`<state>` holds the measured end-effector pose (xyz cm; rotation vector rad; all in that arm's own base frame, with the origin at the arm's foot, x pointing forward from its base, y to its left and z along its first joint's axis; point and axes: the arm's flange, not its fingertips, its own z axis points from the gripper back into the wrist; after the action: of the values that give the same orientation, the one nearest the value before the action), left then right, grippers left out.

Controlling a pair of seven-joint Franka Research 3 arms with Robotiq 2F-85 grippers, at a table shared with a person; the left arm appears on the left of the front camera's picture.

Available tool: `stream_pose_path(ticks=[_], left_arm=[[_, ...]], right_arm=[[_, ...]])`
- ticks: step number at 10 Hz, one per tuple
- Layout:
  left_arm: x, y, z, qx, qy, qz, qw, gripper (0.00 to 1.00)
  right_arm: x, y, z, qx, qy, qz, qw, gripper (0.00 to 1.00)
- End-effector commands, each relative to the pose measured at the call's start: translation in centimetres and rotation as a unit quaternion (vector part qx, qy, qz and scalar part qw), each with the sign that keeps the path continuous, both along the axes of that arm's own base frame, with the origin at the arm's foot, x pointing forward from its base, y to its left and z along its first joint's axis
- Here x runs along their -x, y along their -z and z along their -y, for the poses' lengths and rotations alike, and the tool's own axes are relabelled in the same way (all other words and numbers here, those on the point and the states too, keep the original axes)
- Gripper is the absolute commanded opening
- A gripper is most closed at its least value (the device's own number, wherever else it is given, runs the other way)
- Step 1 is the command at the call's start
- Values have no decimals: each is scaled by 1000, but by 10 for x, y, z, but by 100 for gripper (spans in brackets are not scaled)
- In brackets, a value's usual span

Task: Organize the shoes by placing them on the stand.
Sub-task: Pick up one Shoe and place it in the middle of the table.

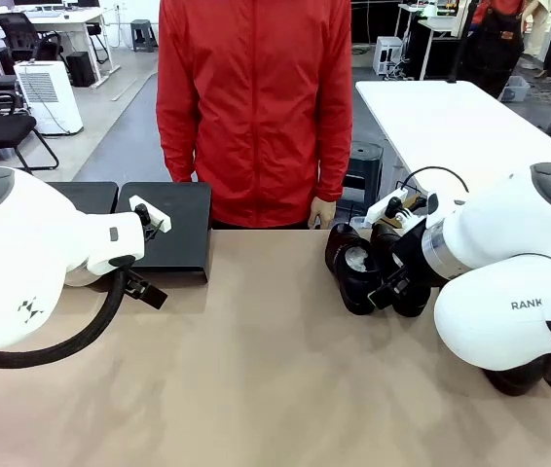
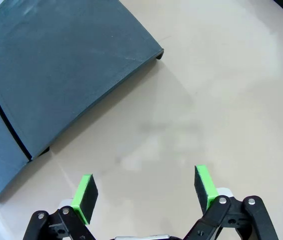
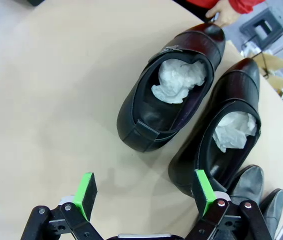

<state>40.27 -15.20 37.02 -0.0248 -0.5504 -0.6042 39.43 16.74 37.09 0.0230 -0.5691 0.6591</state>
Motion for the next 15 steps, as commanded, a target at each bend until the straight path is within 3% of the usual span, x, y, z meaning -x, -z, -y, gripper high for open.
stream_pose_path(ticks=[1, 2, 3, 6, 7, 10, 15], left_arm=[[0, 0, 0, 0, 0, 0, 1000, 100], [0, 0, 0, 0, 0, 0, 1000, 100], [0, 0, 0, 0, 0, 0, 1000, 100], [0, 0, 0, 0, 0, 0, 1000, 100], [13, -23, -6, 35, 21, 2, 999, 100], [54, -77, -58, 154, 96, -44, 982, 100], [107, -125, -158, 228, 70, -13, 971, 100]], right_arm=[[0, 0, 0, 0, 0, 0, 1000, 100], [0, 0, 0, 0, 0, 0, 1000, 100], [13, -6, 8, -36, -41, -11, 998, 100], [40, -55, 48, -44, -29, -8, 999, 100], [47, -72, 59, -65, -31, -7, 997, 100], [62, -103, 114, -144, -32, -36, 988, 100], [78, -120, 186, -209, -4, -47, 977, 100]])
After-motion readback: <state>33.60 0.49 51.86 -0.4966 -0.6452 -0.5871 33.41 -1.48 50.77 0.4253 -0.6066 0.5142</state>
